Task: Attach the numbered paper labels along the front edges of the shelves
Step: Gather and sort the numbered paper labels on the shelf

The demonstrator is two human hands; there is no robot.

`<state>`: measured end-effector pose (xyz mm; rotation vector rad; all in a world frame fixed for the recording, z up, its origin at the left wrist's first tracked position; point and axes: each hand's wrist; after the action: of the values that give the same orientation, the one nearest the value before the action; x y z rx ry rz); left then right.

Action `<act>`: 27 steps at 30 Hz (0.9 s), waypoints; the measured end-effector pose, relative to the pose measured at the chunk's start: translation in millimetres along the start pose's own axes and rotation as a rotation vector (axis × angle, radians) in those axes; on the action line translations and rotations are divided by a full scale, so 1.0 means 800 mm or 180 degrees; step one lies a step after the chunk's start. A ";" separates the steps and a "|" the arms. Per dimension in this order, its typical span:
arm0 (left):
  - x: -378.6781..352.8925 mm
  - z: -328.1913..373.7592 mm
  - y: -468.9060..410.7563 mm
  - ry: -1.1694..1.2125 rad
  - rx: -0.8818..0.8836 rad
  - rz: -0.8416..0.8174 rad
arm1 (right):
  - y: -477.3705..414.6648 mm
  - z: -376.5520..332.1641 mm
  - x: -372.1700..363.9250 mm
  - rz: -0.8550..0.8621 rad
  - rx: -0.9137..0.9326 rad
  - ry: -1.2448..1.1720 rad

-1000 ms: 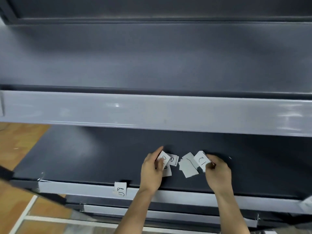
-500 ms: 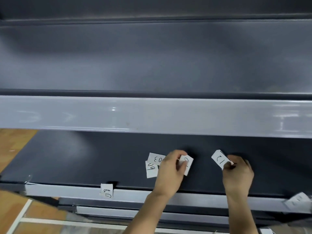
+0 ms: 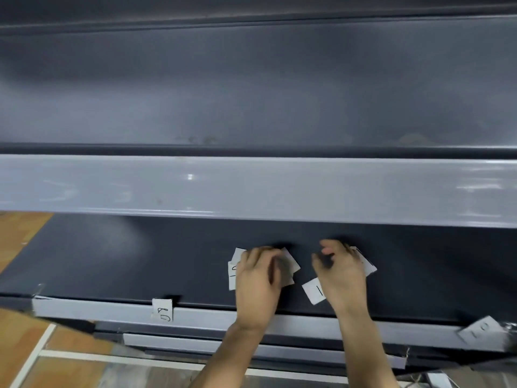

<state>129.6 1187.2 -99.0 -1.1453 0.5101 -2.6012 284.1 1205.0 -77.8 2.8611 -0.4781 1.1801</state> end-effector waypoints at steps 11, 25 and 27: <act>0.038 -0.065 0.031 -0.1048 0.1197 0.0062 | 0.019 -0.051 -0.058 -0.0880 -0.0065 0.1026; 0.056 -0.072 0.030 -0.0445 0.1260 0.0081 | -0.022 -0.033 -0.028 -0.0176 -0.0060 -0.0419; 0.056 -0.072 0.028 -0.0433 0.1303 0.0080 | -0.030 -0.023 -0.026 0.0325 0.0289 -0.0146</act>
<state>59.1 1162.7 -115.4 -1.1486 -0.0382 -2.4260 264.6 1235.7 -76.6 2.9794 -0.5942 1.1824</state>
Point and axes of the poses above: each hand's wrist, its own y-axis away from the middle knuckle, its own x-axis out of the back of the hand, z = x × y, and after that the axes turned 2 degrees about -z, right-handed
